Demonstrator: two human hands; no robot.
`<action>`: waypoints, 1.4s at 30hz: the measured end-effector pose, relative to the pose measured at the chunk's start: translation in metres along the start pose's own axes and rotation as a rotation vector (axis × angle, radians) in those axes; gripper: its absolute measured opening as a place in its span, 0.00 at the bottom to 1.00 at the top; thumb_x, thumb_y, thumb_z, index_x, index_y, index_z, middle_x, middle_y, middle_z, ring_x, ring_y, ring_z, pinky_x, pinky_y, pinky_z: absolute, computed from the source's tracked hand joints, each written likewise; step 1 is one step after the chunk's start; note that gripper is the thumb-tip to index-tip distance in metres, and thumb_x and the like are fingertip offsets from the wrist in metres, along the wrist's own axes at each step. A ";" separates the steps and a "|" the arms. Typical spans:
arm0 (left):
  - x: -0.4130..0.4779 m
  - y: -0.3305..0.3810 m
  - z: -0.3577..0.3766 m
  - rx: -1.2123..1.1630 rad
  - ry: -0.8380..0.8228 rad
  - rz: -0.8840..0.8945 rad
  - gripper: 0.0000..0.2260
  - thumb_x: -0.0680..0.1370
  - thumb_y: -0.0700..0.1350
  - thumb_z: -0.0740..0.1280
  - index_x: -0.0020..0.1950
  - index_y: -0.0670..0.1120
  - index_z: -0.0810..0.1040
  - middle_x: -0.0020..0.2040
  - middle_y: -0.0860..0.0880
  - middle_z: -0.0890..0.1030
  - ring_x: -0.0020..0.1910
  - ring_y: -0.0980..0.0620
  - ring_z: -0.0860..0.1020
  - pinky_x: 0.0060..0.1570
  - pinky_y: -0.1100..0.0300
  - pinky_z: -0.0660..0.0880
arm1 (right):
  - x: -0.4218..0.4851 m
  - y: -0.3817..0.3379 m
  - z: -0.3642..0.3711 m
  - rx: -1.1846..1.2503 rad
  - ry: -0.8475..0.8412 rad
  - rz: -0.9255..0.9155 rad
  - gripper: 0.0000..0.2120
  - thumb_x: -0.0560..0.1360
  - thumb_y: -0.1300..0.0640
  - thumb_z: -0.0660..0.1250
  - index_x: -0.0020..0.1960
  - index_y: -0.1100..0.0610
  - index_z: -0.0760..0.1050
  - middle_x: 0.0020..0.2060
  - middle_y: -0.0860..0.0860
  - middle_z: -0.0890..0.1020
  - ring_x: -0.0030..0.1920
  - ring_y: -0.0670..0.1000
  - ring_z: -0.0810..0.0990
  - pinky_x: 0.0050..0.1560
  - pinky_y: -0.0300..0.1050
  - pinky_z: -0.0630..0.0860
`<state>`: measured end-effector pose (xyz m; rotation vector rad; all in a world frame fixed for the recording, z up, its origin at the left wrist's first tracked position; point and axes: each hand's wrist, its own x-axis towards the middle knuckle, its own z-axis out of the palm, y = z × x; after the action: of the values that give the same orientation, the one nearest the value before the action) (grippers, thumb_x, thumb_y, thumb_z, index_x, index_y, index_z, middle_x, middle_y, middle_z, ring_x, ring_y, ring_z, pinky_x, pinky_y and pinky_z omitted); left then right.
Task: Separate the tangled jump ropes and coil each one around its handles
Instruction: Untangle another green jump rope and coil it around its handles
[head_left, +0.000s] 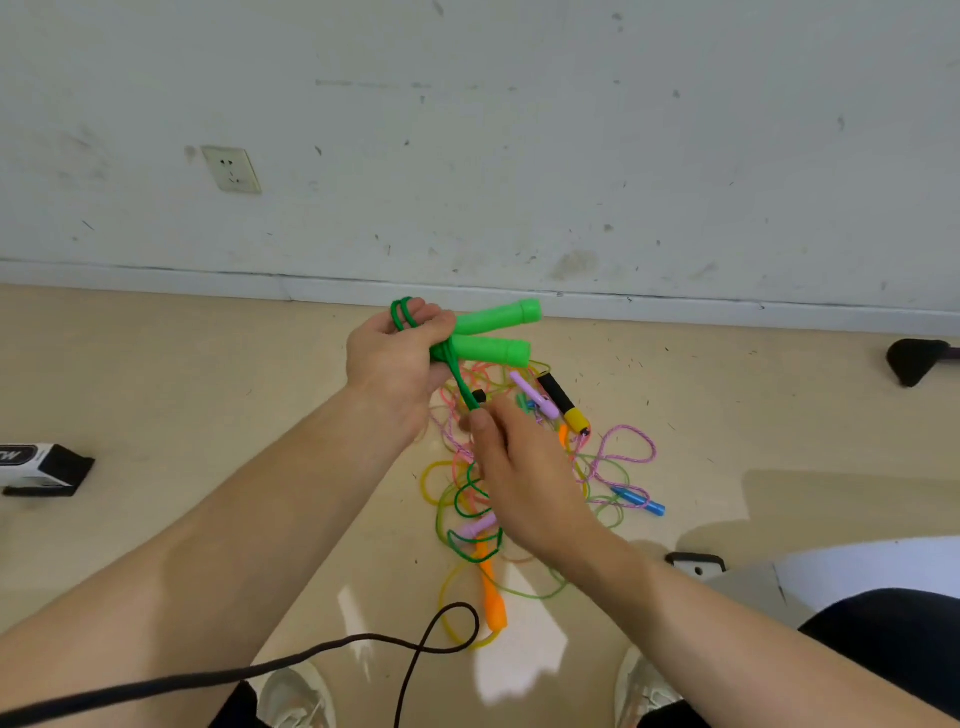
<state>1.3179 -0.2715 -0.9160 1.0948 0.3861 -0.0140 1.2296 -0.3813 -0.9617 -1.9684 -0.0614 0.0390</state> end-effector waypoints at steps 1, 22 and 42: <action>0.001 0.004 0.000 -0.017 -0.011 -0.022 0.10 0.76 0.30 0.69 0.52 0.43 0.75 0.44 0.48 0.79 0.45 0.49 0.80 0.52 0.47 0.81 | 0.003 0.003 -0.005 0.078 -0.072 0.056 0.15 0.85 0.51 0.55 0.49 0.57 0.77 0.25 0.43 0.71 0.27 0.45 0.69 0.30 0.42 0.68; -0.020 0.022 -0.024 0.903 -0.856 -0.019 0.12 0.77 0.32 0.68 0.58 0.44 0.77 0.58 0.47 0.81 0.45 0.51 0.82 0.36 0.61 0.78 | 0.042 0.003 -0.089 -0.283 -0.439 0.170 0.16 0.74 0.49 0.74 0.40 0.62 0.79 0.31 0.53 0.69 0.33 0.50 0.65 0.38 0.46 0.59; -0.007 -0.014 -0.020 1.103 -0.482 0.640 0.16 0.76 0.35 0.69 0.61 0.48 0.75 0.50 0.58 0.77 0.48 0.62 0.74 0.50 0.74 0.67 | 0.019 -0.026 -0.063 0.250 -0.113 0.295 0.10 0.81 0.64 0.60 0.50 0.67 0.79 0.33 0.54 0.78 0.26 0.49 0.71 0.36 0.48 0.75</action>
<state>1.3031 -0.2615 -0.9337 2.1981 -0.5022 0.0848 1.2511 -0.4280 -0.9138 -1.7102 0.1546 0.3353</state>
